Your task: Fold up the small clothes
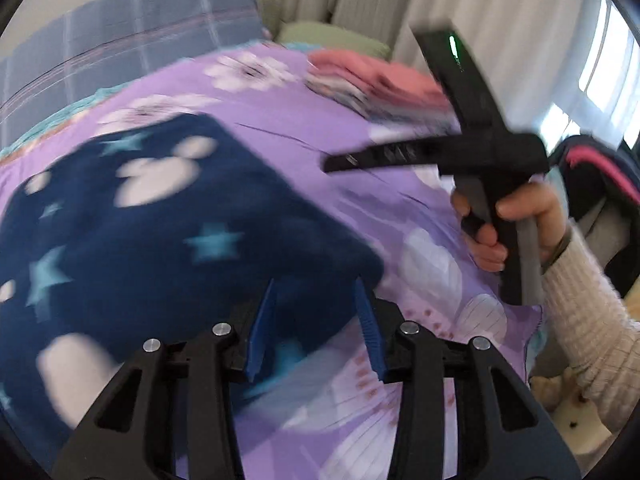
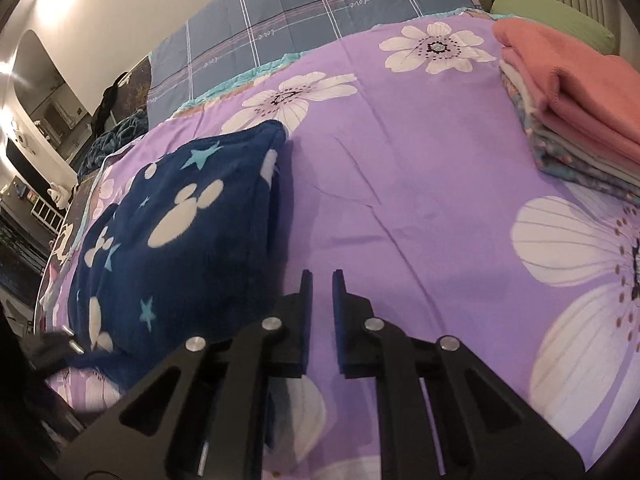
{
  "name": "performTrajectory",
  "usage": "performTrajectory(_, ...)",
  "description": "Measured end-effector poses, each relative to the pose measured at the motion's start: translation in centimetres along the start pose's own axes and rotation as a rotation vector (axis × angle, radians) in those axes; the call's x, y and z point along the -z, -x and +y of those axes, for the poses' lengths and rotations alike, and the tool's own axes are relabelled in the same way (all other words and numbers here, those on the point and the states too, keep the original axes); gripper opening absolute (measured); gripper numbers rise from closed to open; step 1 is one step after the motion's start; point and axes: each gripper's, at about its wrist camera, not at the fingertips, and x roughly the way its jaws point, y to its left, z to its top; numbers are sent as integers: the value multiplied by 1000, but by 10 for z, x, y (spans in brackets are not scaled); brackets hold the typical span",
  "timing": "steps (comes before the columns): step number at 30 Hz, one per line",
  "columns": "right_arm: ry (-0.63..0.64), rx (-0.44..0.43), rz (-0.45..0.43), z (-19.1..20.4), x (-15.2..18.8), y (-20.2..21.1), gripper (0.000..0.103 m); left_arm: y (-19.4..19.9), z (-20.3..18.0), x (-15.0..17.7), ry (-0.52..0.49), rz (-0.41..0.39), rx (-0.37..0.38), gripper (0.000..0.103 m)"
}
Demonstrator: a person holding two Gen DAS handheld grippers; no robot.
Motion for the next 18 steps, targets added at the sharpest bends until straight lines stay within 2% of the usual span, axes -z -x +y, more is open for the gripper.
performTrajectory(2, 3, -9, -7, -8, 1, 6, 14, -22, -22, -5, -55, 18, -68, 48)
performTrajectory(3, 3, -13, -6, -11, 1, 7, 15, -31, -30, -7, -75, 29, -91, 60)
performTrajectory(6, -4, -37, 7, -19, -1, 5, 18, -52, -46, -7, -134, 42, -193, 62)
performTrajectory(8, 5, -67, 12, -19, -4, 1, 18, -52, -38, -4, -94, 41, -205, 40)
performTrajectory(9, 16, -87, 13, -16, -6, -2, 18, -49, -30, -4, -56, 40, -185, 18)
performTrajectory(11, 39, -118, 16, -11, -12, -9, 22, -35, -3, -4, 74, 22, -127, 14)
performTrajectory(14, 32, -144, 36, -7, -22, -26, 24, -14, 30, 5, 235, -14, -115, 13)
performTrajectory(16, 0, -157, 74, -7, -29, -47, 24, -8, 38, 12, 289, -20, -90, 13)
performTrajectory(18, -47, -204, 107, -7, -35, -65, 24, -9, 34, 13, 274, -25, -107, 13)
